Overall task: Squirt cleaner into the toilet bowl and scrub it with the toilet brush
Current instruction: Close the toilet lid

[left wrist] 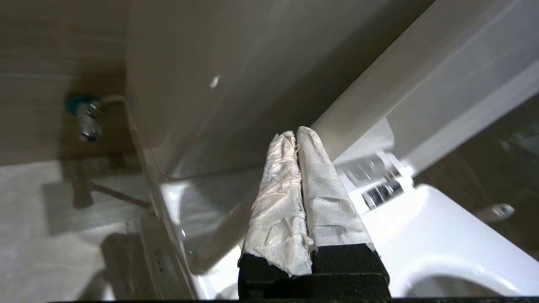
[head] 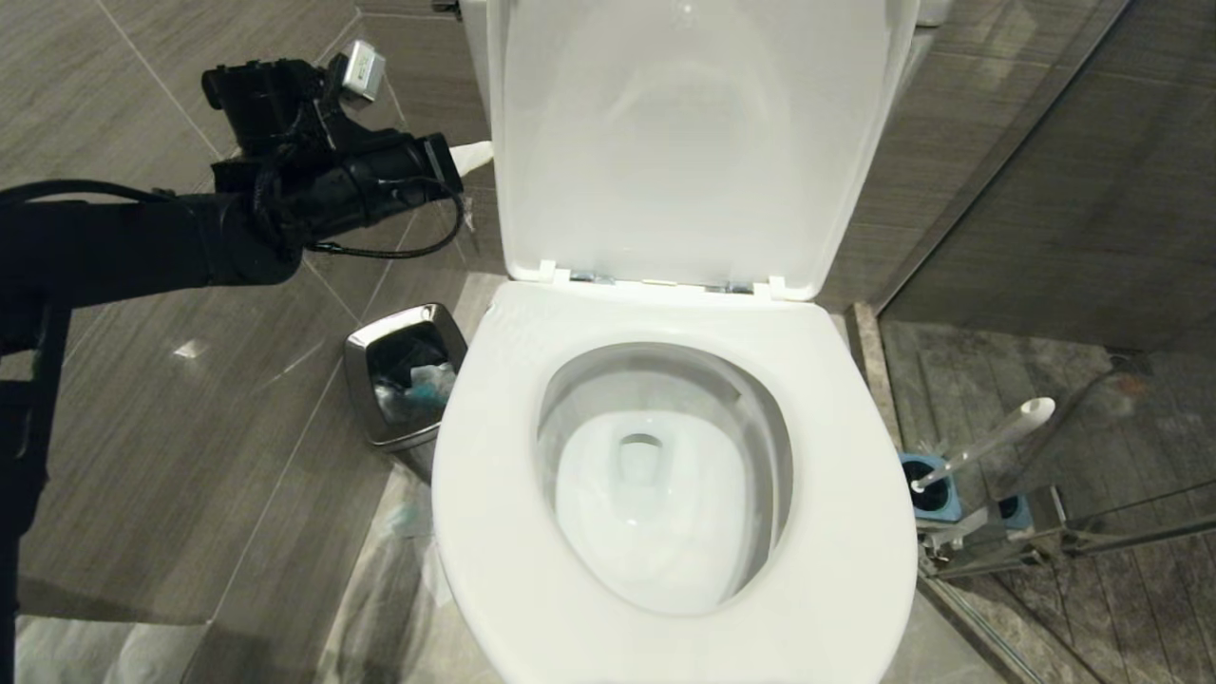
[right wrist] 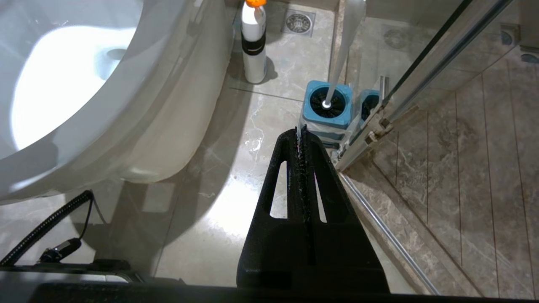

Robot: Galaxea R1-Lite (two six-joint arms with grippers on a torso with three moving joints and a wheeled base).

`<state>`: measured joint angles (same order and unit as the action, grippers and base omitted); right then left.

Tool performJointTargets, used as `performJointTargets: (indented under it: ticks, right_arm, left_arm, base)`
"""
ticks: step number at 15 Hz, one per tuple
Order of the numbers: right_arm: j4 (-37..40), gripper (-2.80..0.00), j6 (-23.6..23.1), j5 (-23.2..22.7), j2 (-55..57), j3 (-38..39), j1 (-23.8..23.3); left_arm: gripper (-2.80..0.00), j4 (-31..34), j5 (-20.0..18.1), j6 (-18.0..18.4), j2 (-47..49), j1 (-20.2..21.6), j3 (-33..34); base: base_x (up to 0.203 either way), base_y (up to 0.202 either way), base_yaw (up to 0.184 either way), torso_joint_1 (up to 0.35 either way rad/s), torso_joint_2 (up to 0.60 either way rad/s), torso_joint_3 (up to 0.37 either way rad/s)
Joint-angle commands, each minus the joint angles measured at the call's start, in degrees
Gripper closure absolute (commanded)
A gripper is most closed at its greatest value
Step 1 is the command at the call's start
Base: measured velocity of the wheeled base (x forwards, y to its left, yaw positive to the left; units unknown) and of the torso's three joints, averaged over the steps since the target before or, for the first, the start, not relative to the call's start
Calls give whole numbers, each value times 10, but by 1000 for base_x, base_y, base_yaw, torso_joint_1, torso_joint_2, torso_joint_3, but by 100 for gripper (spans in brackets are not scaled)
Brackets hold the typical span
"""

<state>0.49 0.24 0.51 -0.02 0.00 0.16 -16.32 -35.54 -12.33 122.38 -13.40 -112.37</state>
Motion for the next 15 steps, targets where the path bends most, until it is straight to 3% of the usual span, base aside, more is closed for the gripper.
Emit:
performJointTargets:
  ticks: [1,3,9,12,15]
  right_arm:
    - [0,0,0,0,0,1,0]
    - [0,0,0,0,0,0,0]
    - [0,0,0,0,0,0,0]
    - [0,0,0,0,0,1,0]
    - [0,0,0,0,0,1,0]
  left_arm:
    - [0,17,-83,0,-1,9,0]
    - [0,32,-158,9,-4,15,1]
    - [0,113,-273,121,-10,20,2]
    - [0,198,-322,174,-17,37,6]
    - [0,330,-336,219,-26,62,7]
  base:
    - [0,0,0,0,0,0]
    - [0,0,0,0,0,0]
    - [0,0,0,0,0,0]
    - [0,0,0,0,0,0]
    - [0,0,0,0,0,0]
